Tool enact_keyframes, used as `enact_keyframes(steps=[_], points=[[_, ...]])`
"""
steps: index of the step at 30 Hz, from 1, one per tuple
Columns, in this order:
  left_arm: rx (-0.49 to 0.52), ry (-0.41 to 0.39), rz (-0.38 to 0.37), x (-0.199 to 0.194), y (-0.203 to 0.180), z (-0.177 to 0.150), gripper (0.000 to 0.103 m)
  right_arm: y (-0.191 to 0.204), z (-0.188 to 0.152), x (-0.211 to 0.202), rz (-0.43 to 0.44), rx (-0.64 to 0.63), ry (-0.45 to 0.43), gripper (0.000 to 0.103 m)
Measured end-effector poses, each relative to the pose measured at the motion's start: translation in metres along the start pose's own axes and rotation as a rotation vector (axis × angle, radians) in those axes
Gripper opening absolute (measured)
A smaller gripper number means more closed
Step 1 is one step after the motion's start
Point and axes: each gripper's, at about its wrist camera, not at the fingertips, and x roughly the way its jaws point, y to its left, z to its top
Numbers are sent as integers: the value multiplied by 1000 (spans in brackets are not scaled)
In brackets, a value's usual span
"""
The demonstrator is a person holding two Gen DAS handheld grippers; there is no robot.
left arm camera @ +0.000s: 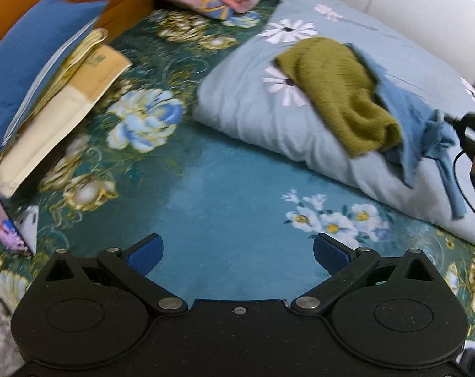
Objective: Fold clothes
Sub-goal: 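Reach the right tool to the light-blue garment and grasp its edge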
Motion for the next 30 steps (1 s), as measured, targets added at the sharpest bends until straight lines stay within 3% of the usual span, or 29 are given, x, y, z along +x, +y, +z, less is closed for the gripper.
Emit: enact_keyframes(steps=[1, 3, 8, 12, 13, 15, 16, 19, 22, 23, 27, 30], points=[[-1, -2, -12, -2, 0, -1, 101, 8, 0, -12, 64, 6, -9, 0], [-11, -6, -43, -1, -4, -3, 101, 32, 1, -32, 87, -38, -25, 0], [-18, -38, -91, -14, 1, -8, 101, 61, -1, -61, -111, -180, -20, 1], [-26, -28, -77, -18, 9, -16, 101, 52, -12, -67, -208, -186, -2, 3], [-34, -20, -67, -18, 13, -19, 101, 45, -17, -65, -227, -170, 10, 8], [-52, -1, -44, -17, 20, -25, 101, 35, -31, -51, -250, -149, 42, 28], [-64, 9, -30, -16, 23, -26, 101, 31, -38, -43, -259, -140, 59, 43], [-101, 26, 1, -14, 31, -27, 101, 24, -62, -14, -267, -135, 121, 46], [-109, 26, 27, -15, 35, -24, 101, 37, -80, 18, -261, -189, 163, 64], [-106, 25, 35, -15, 34, -23, 101, 44, -84, 28, -265, -222, 165, 70], [-114, 39, 64, -13, 33, -24, 101, 75, -100, 68, -288, -409, 185, 74], [-126, 54, 84, -12, 33, -26, 101, 94, -111, 98, -353, -572, 175, 80]])
